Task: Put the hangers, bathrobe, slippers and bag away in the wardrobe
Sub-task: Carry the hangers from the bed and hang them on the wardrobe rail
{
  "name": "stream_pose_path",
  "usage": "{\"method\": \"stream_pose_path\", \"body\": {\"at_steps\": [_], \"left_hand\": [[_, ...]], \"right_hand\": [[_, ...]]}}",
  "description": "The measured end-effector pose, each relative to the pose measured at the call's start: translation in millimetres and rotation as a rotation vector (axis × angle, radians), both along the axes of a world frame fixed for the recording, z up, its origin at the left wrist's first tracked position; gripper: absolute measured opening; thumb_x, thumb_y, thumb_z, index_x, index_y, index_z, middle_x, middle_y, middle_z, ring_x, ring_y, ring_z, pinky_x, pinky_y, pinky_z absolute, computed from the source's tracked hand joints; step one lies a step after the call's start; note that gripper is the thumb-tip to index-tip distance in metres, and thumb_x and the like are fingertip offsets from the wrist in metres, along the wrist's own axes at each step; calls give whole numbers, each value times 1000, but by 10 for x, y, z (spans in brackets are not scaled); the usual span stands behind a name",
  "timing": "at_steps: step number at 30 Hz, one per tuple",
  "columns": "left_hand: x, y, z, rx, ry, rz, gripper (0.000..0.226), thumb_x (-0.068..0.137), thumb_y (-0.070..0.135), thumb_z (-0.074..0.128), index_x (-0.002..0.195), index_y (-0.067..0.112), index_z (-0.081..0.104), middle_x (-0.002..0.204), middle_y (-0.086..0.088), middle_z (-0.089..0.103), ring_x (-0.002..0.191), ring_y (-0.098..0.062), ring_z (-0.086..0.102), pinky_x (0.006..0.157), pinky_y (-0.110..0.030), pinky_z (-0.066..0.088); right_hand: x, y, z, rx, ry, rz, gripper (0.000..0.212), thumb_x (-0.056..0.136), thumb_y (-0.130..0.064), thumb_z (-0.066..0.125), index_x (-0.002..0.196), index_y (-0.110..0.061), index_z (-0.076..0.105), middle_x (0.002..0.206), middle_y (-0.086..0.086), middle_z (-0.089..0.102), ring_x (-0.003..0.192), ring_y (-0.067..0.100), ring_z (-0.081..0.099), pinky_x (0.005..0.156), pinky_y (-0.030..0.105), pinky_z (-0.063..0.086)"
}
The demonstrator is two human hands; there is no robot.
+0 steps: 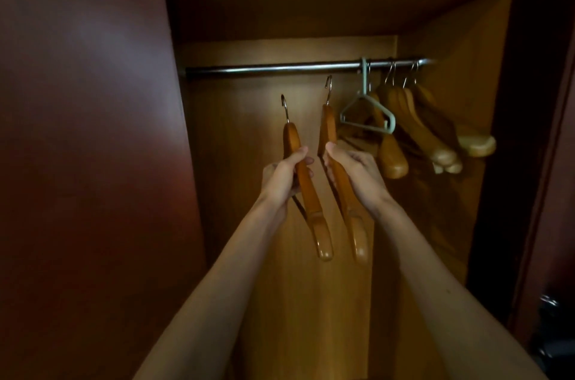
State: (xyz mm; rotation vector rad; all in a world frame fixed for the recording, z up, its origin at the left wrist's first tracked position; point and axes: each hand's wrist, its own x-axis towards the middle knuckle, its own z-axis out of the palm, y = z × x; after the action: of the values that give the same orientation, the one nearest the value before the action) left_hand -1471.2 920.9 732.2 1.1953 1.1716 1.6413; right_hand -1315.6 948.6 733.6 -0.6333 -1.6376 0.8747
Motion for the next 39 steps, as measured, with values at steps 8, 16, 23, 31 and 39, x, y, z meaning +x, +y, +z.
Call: {"method": "stream_pose_path", "body": {"at_steps": [8, 16, 23, 31, 39], "left_hand": [[-13, 820, 547, 106, 42, -154, 56, 82, 56, 71, 107, 7, 76, 94, -12, 75, 89, -26, 73, 98, -48, 55], [91, 1363, 936, 114, 93, -109, 33, 88, 44, 71, 100, 14, 79, 89, -3, 79, 88, -16, 76, 82, -33, 58], [154, 1770, 1022, 63, 170, -148, 37, 83, 50, 73, 101, 18, 79, 84, -1, 77, 91, -19, 74, 88, -37, 58], [184, 2065, 1061, 16, 147, -233, 21, 93, 36, 66, 80, 20, 70, 57, 8, 66, 62, -10, 65, 54, -23, 50], [279, 2148, 1016, 19, 173, -308, 38, 97, 42, 60, 112, 9, 71, 64, 8, 68, 80, -14, 65, 69, -30, 53]], "right_hand": [[-142, 663, 523, 2, 29, -78, 45, 99, -48, 54, 78, -14, 74, 78, 7, 73, 78, 19, 70, 90, 39, 52], [-108, 1121, 819, -73, 51, -140, 39, 99, -47, 53, 90, -16, 75, 87, 3, 78, 84, 12, 74, 92, 34, 54], [-100, 1406, 893, -150, 60, -173, 38, 97, -52, 53, 95, -19, 72, 95, 0, 74, 97, 18, 68, 93, 36, 52], [-98, 1587, 937, -204, 83, -192, 33, 96, -49, 56, 89, -20, 71, 94, 9, 75, 97, 28, 70, 96, 46, 54], [-56, 1732, 893, -285, 175, -159, 37, 94, -49, 57, 99, -15, 72, 88, 4, 77, 91, 24, 73, 82, 37, 57]]}}
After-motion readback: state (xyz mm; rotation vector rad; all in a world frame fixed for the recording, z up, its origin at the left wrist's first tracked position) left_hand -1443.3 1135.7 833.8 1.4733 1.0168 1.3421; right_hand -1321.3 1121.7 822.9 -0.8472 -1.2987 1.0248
